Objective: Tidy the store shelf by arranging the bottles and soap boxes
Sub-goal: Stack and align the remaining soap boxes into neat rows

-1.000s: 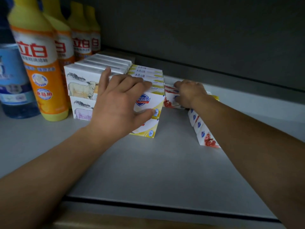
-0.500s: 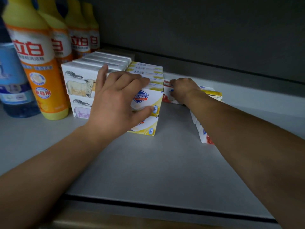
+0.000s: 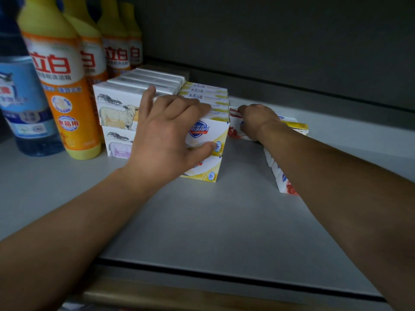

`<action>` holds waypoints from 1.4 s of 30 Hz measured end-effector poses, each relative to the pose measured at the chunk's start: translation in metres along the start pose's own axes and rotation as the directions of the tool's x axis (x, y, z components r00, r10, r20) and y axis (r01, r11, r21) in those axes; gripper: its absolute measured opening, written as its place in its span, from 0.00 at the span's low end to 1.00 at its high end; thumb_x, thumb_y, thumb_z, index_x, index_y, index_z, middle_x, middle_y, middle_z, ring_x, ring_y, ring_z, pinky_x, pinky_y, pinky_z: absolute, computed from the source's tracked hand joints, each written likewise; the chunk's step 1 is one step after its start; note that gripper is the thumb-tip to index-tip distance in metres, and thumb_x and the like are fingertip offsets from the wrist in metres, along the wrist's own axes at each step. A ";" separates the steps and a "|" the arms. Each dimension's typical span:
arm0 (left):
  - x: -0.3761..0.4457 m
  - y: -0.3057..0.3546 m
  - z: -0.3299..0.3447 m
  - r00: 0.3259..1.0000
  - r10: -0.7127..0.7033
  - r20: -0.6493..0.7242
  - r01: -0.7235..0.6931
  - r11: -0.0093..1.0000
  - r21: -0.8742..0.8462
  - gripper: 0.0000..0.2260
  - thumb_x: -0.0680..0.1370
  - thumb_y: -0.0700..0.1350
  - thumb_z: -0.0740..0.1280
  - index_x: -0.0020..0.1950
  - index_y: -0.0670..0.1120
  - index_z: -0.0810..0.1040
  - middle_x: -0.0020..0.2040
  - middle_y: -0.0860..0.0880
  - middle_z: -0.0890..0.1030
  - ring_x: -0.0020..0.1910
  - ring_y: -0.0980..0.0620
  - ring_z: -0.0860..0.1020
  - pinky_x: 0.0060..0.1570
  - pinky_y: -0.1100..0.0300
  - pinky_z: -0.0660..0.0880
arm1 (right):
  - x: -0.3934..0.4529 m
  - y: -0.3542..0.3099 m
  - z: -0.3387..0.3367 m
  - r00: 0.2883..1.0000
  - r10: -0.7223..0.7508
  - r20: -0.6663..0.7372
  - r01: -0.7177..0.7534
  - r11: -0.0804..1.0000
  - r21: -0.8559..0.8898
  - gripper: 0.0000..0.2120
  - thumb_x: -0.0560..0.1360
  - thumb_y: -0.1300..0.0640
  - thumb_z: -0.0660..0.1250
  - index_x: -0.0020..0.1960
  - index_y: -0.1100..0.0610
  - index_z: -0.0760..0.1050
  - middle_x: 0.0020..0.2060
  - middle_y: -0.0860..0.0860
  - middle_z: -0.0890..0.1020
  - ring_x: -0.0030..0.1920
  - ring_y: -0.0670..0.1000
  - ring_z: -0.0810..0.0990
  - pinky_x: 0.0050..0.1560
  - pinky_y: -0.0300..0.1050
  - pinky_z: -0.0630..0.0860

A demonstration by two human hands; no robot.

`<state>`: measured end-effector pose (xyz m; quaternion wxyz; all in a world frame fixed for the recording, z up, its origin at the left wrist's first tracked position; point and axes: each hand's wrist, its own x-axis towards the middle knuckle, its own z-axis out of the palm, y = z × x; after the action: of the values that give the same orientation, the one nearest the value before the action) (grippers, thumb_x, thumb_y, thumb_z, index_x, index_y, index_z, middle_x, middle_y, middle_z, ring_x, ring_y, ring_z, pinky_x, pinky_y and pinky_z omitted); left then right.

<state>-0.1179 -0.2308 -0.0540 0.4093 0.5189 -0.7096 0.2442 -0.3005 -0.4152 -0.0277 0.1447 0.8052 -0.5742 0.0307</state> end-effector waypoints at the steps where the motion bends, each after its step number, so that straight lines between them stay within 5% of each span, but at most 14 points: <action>1: 0.000 0.000 0.000 1.000 -0.002 0.001 0.002 1.000 0.000 0.26 0.70 0.61 0.70 0.63 0.48 0.79 0.59 0.49 0.80 0.59 0.43 0.76 0.70 0.36 0.57 | 0.000 0.001 0.000 1.000 0.001 -0.005 -0.001 1.000 0.017 0.21 0.76 0.57 0.66 0.69 0.56 0.70 0.62 0.60 0.77 0.62 0.61 0.75 0.59 0.52 0.73; 7: -0.001 0.001 -0.002 1.000 -0.008 0.007 0.008 1.000 -0.005 0.26 0.70 0.60 0.70 0.63 0.47 0.79 0.59 0.49 0.80 0.59 0.43 0.76 0.71 0.37 0.56 | 0.001 0.001 0.000 1.000 -0.001 0.006 0.000 0.999 0.048 0.20 0.77 0.55 0.66 0.67 0.56 0.71 0.61 0.59 0.77 0.60 0.61 0.75 0.57 0.51 0.73; 14: 0.001 0.002 -0.003 0.999 -0.014 0.034 0.013 0.999 0.033 0.26 0.69 0.60 0.70 0.63 0.48 0.79 0.59 0.48 0.80 0.59 0.43 0.76 0.71 0.37 0.56 | -0.020 0.008 -0.023 1.000 0.015 0.026 -0.018 0.994 0.103 0.29 0.74 0.48 0.68 0.73 0.54 0.66 0.67 0.58 0.72 0.65 0.60 0.72 0.63 0.52 0.73; 21: 0.002 0.008 -0.013 0.992 -0.026 0.122 0.015 0.995 0.094 0.26 0.71 0.59 0.70 0.66 0.48 0.77 0.63 0.47 0.79 0.63 0.42 0.74 0.73 0.38 0.52 | -0.113 0.048 -0.043 0.976 0.161 -0.147 -0.099 0.929 0.357 0.21 0.76 0.47 0.66 0.65 0.54 0.75 0.61 0.58 0.77 0.61 0.60 0.75 0.56 0.47 0.70; 25: 0.006 0.011 -0.021 0.974 -0.054 0.219 0.021 0.989 0.149 0.27 0.73 0.58 0.69 0.70 0.51 0.72 0.68 0.48 0.75 0.69 0.43 0.69 0.75 0.39 0.47 | -0.179 0.073 -0.024 0.936 0.332 -0.119 -0.258 0.874 0.411 0.24 0.78 0.42 0.61 0.70 0.53 0.72 0.66 0.57 0.74 0.66 0.60 0.72 0.66 0.51 0.69; 31: 0.013 0.024 -0.039 0.947 -0.088 0.309 0.021 0.977 0.214 0.29 0.74 0.61 0.66 0.73 0.52 0.67 0.74 0.48 0.68 0.75 0.43 0.61 0.75 0.40 0.47 | -0.229 0.068 0.001 0.957 0.287 -0.036 -0.263 0.916 0.302 0.30 0.79 0.40 0.57 0.78 0.50 0.59 0.77 0.51 0.61 0.75 0.56 0.61 0.75 0.50 0.58; 38: -0.012 0.064 -0.059 0.987 0.132 0.086 -0.129 0.990 -0.049 0.22 0.71 0.50 0.68 0.63 0.43 0.79 0.61 0.44 0.80 0.63 0.39 0.75 0.67 0.42 0.66 | -0.256 0.049 -0.009 0.930 0.299 -0.211 -0.210 0.908 0.362 0.23 0.76 0.58 0.68 0.70 0.55 0.70 0.66 0.55 0.73 0.63 0.59 0.71 0.62 0.48 0.70; 42: -0.040 0.084 -0.052 0.959 0.054 0.279 0.028 0.959 -0.283 0.24 0.73 0.50 0.70 0.68 0.46 0.75 0.63 0.46 0.79 0.61 0.43 0.76 0.61 0.52 0.73 | -0.274 0.021 -0.018 0.940 0.175 -0.292 0.010 0.843 0.537 0.23 0.73 0.62 0.71 0.68 0.57 0.74 0.64 0.55 0.74 0.63 0.58 0.73 0.65 0.42 0.67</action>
<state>-0.1747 -0.1407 -0.0521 0.3719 0.4797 -0.7921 0.0652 -0.4109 -0.1656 -0.0652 0.0087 0.7709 -0.5454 0.3288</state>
